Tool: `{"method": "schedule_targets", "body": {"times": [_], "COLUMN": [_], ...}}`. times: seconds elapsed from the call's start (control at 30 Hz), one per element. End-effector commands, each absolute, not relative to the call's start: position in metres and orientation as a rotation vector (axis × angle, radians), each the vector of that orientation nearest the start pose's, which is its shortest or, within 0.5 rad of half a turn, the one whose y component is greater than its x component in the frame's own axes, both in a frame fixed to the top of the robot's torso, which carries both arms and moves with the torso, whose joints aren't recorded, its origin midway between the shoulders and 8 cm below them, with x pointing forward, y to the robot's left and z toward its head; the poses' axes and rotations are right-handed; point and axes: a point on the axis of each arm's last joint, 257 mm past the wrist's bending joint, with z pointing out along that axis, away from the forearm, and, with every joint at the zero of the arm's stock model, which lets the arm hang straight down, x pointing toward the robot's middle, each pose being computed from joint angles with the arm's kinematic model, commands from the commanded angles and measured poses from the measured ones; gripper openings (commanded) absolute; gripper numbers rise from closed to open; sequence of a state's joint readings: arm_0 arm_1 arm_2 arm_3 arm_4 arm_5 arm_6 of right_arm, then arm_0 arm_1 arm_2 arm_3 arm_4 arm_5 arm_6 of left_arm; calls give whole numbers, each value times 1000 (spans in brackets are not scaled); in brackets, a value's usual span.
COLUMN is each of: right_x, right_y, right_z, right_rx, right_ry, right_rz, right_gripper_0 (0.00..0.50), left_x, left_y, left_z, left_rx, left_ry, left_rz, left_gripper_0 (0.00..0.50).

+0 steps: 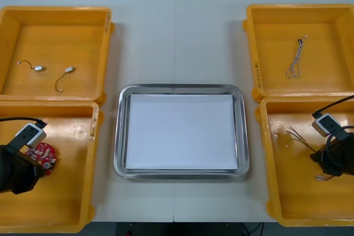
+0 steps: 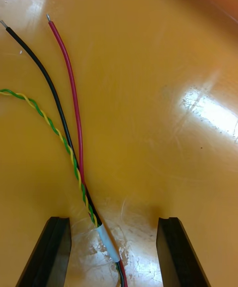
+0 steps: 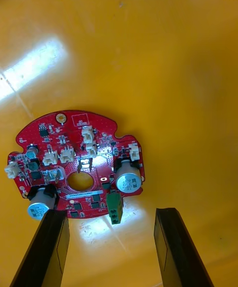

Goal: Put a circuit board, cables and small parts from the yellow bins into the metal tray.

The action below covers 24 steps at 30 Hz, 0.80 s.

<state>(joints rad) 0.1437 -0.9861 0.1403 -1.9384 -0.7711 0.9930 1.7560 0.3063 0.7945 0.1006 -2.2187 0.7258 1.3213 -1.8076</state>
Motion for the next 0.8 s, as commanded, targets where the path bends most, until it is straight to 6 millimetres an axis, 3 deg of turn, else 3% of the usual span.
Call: {"method": "schedule_targets", "body": {"times": [0.03, 0.8], "right_x": [375, 369], "right_y": [-388, -394], "right_z": [-327, -348], "right_rx": [-751, -699], "right_ry": [2504, 2520], "right_rz": [-185, -170], "right_gripper_0": [500, 500], "left_x": [312, 309], "left_y": [366, 365], "left_z": [-310, -336], "left_rx": [826, 819], "left_ry": [2555, 2541], "left_rz": [195, 181], "left_gripper_0": [500, 500]}}
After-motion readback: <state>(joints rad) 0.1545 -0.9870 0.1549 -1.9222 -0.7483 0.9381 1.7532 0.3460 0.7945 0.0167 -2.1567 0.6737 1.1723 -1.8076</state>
